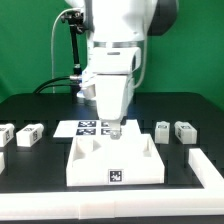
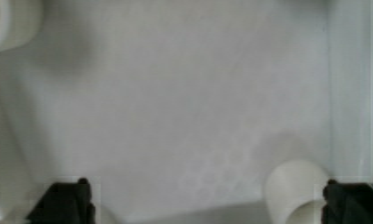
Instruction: Assemble one leg
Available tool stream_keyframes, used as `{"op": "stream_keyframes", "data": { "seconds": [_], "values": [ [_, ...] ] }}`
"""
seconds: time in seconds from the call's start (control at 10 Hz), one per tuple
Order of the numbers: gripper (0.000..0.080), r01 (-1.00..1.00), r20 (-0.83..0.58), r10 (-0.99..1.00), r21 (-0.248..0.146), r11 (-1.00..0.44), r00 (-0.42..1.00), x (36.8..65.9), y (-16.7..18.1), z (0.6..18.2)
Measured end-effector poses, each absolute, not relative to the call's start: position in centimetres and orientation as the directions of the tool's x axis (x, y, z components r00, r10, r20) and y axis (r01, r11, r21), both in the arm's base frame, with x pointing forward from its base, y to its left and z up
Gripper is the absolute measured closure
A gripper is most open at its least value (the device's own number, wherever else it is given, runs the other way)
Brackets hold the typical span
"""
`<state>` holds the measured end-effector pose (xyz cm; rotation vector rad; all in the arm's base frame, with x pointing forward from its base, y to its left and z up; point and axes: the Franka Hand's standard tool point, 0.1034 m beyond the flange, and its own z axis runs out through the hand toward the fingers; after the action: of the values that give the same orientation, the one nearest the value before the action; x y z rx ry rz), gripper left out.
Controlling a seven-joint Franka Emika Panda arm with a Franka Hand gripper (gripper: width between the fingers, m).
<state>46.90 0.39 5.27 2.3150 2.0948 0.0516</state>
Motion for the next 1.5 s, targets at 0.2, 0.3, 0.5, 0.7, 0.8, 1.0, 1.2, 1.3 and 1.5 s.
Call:
{"op": "stream_keyframes", "data": {
  "seconds": [0.2, 0.3, 0.5, 0.7, 0.8, 1.0, 1.2, 1.3, 1.5],
  "values": [
    [0.0150, 0.999, 0.016, 1.000, 0.047, 0.008, -0.009, 44.3, -0.5, 3.9],
    [0.0150, 0.999, 0.020, 1.000, 0.050, 0.016, -0.017, 43.2, -0.7, 3.2],
    [0.0150, 1.000, 0.025, 0.999, 0.019, 0.021, -0.021, 42.0, -0.2, 1.6],
    [0.0150, 1.000, 0.030, 1.000, 0.000, -0.005, 0.005, 41.6, 0.1, 0.8],
    [0.0150, 0.999, 0.030, 0.999, -0.005, -0.032, 0.032, 41.6, 0.4, 0.7],
    [0.0416, 0.998, 0.029, 0.998, -0.010, -0.055, 0.055, 41.7, 0.4, 0.8],
    [0.0551, 0.998, 0.029, 0.998, -0.010, -0.056, 0.057, 41.7, 0.4, 0.8],
    [0.0723, 0.998, 0.029, 0.998, -0.010, -0.057, 0.057, 41.7, 0.4, 0.8],
    [0.0743, 0.998, 0.029, 0.998, -0.008, -0.059, 0.059, 41.7, 0.3, 0.8]
  ]
}}
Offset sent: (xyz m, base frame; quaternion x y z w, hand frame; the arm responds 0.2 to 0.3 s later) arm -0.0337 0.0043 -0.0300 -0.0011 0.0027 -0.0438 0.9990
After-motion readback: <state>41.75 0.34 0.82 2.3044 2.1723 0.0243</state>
